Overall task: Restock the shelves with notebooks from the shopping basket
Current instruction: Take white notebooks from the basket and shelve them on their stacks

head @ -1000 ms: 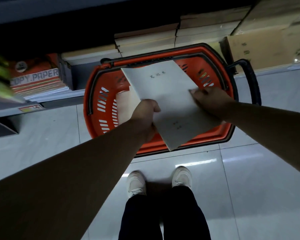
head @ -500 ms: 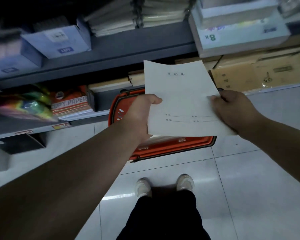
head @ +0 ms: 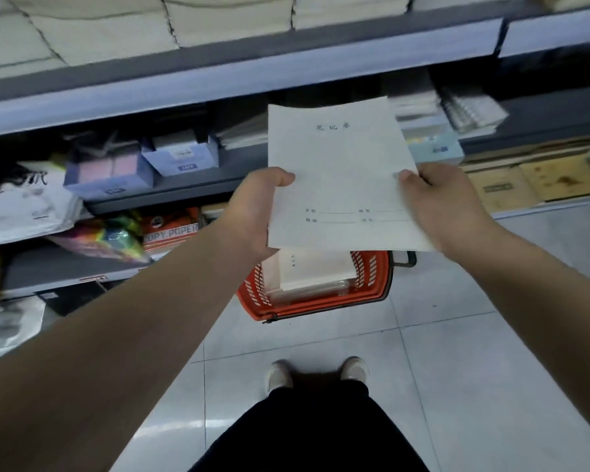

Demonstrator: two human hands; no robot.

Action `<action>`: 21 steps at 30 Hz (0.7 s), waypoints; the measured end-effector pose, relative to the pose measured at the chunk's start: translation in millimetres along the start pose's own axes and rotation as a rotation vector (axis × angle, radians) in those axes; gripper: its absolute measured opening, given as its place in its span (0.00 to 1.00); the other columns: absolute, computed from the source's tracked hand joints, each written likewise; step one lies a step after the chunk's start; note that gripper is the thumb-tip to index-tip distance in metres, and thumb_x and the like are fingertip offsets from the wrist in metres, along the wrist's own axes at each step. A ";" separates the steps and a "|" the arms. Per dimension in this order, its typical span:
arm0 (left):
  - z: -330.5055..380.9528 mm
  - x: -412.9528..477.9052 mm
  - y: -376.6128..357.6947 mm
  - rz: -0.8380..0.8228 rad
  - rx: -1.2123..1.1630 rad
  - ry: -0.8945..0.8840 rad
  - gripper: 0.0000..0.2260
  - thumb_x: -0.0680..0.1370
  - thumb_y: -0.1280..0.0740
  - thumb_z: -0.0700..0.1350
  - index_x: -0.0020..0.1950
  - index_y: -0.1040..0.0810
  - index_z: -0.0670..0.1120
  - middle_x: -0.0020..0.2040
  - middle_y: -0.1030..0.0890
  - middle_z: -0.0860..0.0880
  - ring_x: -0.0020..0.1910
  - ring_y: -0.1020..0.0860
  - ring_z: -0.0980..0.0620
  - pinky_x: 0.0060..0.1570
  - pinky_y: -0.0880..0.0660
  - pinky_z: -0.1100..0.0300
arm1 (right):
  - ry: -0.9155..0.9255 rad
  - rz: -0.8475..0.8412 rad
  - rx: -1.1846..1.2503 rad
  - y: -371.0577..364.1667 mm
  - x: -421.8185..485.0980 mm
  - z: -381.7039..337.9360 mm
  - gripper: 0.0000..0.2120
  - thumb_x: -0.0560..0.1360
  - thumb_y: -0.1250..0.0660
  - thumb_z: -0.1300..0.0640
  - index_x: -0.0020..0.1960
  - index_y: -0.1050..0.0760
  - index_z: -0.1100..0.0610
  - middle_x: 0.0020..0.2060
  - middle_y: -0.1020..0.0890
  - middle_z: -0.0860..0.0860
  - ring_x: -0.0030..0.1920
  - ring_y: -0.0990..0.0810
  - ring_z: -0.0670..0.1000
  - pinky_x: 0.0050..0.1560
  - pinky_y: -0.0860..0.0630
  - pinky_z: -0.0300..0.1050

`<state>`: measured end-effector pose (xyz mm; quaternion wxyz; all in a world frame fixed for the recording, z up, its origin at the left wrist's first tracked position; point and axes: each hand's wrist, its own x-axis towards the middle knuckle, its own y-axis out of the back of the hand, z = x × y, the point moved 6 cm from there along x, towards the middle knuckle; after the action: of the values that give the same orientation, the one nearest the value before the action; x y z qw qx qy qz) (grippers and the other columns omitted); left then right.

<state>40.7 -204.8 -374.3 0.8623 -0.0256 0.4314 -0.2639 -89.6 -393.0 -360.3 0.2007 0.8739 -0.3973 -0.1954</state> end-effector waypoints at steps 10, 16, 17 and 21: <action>60.2 -73.3 -30.5 -0.120 -0.056 -0.276 0.19 0.80 0.43 0.40 0.64 0.25 0.59 0.50 0.15 0.48 0.43 0.15 0.46 0.34 0.20 0.49 | 0.092 -0.001 0.116 54.7 -21.3 -78.0 0.13 0.81 0.41 0.55 0.40 0.25 0.49 0.35 0.21 0.43 0.31 0.24 0.39 0.26 0.30 0.31; 89.0 -104.1 -56.6 -0.198 -0.111 -0.355 0.18 0.82 0.43 0.40 0.68 0.27 0.55 0.53 0.15 0.47 0.46 0.15 0.46 0.35 0.20 0.50 | 0.119 -0.005 0.153 83.1 -18.1 -117.0 0.12 0.82 0.41 0.55 0.43 0.23 0.51 0.36 0.20 0.46 0.35 0.24 0.44 0.26 0.31 0.30; 94.7 -108.1 -60.9 -0.204 -0.116 -0.370 0.17 0.82 0.43 0.40 0.68 0.27 0.55 0.53 0.16 0.47 0.46 0.15 0.46 0.35 0.20 0.50 | 0.121 -0.009 0.173 86.4 -16.9 -122.0 0.12 0.82 0.41 0.55 0.42 0.24 0.50 0.37 0.20 0.46 0.35 0.23 0.44 0.27 0.30 0.31; 109.2 -114.9 -75.3 -0.227 -0.135 -0.403 0.16 0.82 0.44 0.41 0.64 0.25 0.58 0.53 0.15 0.47 0.48 0.16 0.43 0.38 0.20 0.46 | 0.127 -0.026 0.177 95.9 -10.8 -135.4 0.11 0.82 0.42 0.54 0.47 0.22 0.54 0.40 0.19 0.47 0.38 0.22 0.46 0.33 0.29 0.37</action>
<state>34.8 -234.8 -201.5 0.8921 -0.1839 0.2615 -0.3194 -87.4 -416.1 -195.7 0.1450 0.9040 -0.3879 -0.1066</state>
